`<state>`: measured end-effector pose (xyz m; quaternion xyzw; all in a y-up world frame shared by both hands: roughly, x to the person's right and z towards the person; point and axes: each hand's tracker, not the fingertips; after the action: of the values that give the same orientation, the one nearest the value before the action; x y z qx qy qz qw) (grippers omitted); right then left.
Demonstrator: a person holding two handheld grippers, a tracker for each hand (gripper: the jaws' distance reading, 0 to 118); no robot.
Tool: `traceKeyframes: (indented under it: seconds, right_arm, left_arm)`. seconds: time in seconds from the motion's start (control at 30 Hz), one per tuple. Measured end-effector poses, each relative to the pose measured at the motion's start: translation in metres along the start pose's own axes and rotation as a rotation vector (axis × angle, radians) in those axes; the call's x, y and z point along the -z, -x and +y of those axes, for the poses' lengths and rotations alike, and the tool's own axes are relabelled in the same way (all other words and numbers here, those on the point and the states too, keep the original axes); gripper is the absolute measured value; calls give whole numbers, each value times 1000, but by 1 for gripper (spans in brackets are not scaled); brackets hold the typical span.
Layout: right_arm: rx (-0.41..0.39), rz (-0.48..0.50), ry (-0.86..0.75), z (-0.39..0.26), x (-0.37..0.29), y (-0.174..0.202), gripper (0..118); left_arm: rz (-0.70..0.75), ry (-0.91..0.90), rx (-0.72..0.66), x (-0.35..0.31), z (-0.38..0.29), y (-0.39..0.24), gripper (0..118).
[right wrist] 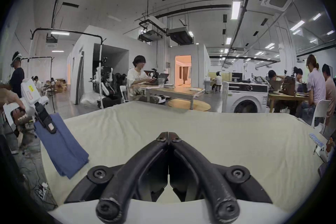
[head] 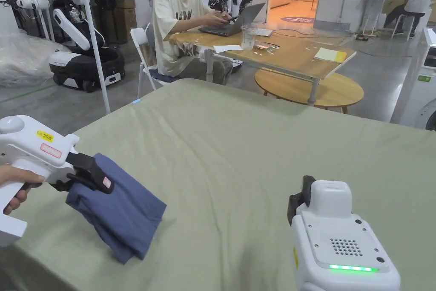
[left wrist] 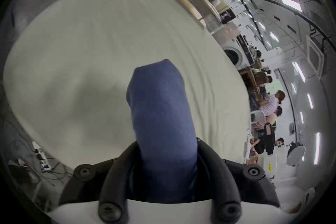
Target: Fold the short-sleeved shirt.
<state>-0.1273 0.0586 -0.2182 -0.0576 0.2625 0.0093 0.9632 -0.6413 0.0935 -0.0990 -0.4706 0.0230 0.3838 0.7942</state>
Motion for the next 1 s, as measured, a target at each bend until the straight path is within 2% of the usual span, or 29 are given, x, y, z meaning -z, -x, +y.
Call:
traceKeyframes:
  seconds: [0.23,0.27,0.33,0.4,0.57,0.73,0.77,0.8,0.87,0.9,0.93,1.0]
  right_arm:
    - [-37,7,12,-1,3,1,0]
    - [-41,6,14,-2,4,0,0]
    - [-46,3,18,-2,5,-1,0]
    - [-46,5,22,-3,7,-1,0]
    - [-46,7,28,-5,8,2,0]
    - [-18,10,41,-9,13,4,0]
    - [-11,14,49,-10,14,3,0]
    - [-4,14,54,-10,15,3,0]
    - [7,12,63,-11,15,3,0]
    - [10,14,66,-11,15,2,0]
    - [10,15,66,-11,14,1,0]
    - [5,9,63,-11,12,-2,0]
  left_arm:
    - [157,56,-56,19,4,23,23]
    - [158,55,-76,21,3,26,27]
    - [164,54,-85,22,3,31,45]
    - [249,17,-59,18,3,30,54]
    - [404,-70,-7,-11,6,24,55]
    - [382,-129,37,-10,17,37,55]
    - [367,-149,59,-6,14,36,54]
    - [354,-177,81,-3,10,34,48]
    - [346,-224,122,10,-4,24,15]
    - [355,-239,143,16,-11,20,6]
    - [377,-272,166,22,-17,15,1]
    - [384,-324,220,33,-42,-4,0]
